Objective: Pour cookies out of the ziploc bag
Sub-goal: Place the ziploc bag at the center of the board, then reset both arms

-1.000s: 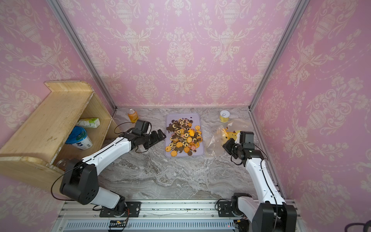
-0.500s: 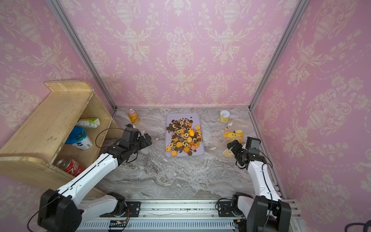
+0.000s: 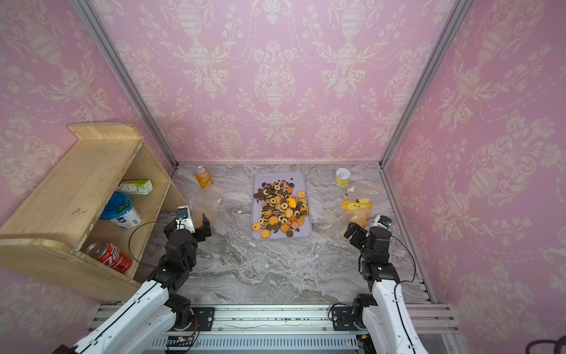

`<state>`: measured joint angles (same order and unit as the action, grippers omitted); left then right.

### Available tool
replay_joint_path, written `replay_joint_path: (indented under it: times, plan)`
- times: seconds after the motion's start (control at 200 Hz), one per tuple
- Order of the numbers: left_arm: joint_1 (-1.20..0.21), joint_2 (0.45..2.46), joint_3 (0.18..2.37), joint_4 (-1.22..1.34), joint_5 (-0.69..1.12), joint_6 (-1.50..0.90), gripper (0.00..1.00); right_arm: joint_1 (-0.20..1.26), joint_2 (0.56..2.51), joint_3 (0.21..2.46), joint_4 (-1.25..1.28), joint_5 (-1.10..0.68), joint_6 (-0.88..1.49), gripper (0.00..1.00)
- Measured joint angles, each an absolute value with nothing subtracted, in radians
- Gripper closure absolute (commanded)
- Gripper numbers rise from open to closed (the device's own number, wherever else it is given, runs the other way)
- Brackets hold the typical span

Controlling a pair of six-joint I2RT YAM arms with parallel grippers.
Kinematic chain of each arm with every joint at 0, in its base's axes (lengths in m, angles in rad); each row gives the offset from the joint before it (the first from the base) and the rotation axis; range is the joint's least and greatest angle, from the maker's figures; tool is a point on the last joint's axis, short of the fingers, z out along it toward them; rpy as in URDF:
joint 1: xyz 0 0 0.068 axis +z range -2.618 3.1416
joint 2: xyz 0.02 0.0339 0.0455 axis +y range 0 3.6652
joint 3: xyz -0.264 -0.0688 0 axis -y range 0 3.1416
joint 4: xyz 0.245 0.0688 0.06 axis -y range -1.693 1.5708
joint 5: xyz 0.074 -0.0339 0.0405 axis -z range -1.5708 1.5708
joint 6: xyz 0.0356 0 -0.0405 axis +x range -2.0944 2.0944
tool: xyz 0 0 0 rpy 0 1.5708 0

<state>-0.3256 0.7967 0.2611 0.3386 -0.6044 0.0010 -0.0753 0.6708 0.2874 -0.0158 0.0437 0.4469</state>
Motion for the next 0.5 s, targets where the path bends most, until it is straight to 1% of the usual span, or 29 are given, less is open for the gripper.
replay_joint_path:
  times: [0.065, 0.145, 0.2, 0.275, 0.375, 0.5]
  plan:
    - [-0.313, 0.943, 0.245, 0.459, -0.618, 0.042, 0.01, -0.03, 0.648, 0.238, 0.08, 0.072, 0.373, 0.0]
    - [-0.29, 1.155, 0.241, 0.64, -0.628, 0.073, 0.01, -0.017, 0.659, 0.192, 0.19, 0.096, 0.292, 0.0]
    - [-0.262, 1.313, 0.237, 0.778, -0.628, 0.091, 0.01, -0.016, 0.699, 0.179, 0.26, 0.102, 0.248, 0.0]
    - [-0.221, 1.481, 0.238, 0.925, -0.62, 0.108, 0.01, -0.011, 0.792, 0.168, 0.392, 0.105, 0.202, 0.0]
    - [-0.154, 1.577, 0.254, 1.002, -0.553, 0.094, 0.01, 0.009, 0.969, 0.164, 0.556, 0.105, 0.147, 0.0]
    - [-0.029, 1.601, 0.305, 1.023, -0.404, 0.028, 0.01, 0.034, 1.209, 0.168, 0.746, 0.104, 0.09, 0.0]
